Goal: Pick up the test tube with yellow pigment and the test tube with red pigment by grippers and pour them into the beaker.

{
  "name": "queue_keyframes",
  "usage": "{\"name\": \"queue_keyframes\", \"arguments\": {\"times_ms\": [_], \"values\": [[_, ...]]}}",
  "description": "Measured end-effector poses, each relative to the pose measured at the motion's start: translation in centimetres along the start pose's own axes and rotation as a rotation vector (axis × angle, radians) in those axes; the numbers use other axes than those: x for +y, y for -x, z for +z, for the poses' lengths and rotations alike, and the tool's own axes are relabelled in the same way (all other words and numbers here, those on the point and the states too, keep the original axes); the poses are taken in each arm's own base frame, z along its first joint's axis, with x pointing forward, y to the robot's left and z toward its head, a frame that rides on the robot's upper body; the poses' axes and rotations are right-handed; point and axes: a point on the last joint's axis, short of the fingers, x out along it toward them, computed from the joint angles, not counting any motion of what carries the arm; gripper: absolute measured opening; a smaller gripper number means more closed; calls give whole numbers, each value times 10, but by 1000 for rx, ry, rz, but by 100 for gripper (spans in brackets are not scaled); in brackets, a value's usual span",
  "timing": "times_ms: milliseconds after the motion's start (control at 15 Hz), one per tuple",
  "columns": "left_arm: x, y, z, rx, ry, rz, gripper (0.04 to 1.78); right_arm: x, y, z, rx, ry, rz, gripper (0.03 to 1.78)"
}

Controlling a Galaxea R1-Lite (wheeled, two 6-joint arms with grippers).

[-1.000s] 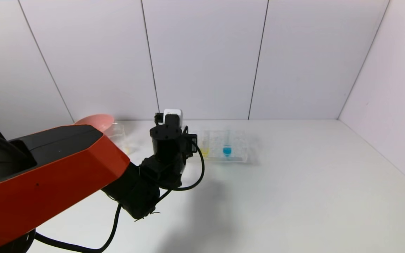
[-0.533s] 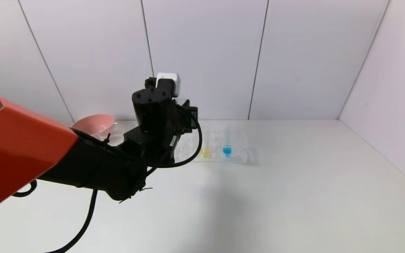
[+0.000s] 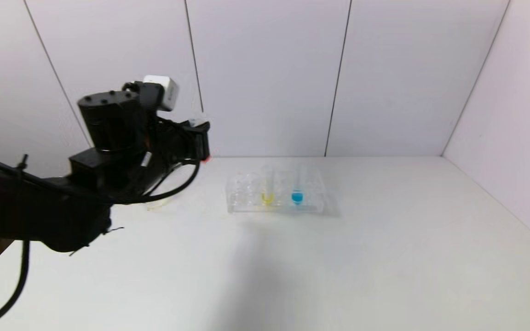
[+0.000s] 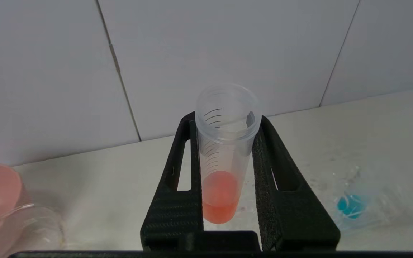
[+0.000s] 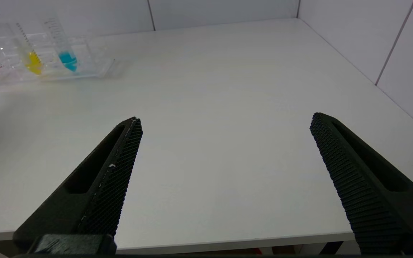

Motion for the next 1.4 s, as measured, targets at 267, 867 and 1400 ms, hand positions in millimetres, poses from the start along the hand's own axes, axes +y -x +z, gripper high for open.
{"name": "queue_keyframes", "arguments": {"times_ms": [267,867,1400], "values": [[99,34,12,81,-11,-85,43,0,0,0,0,0,0,171],[216,66,22,129,-49,-353,43,0,0,0,0,0,0,171],[253,17,29,293,-180,-421,43,0,0,0,0,0,0,171]]}}
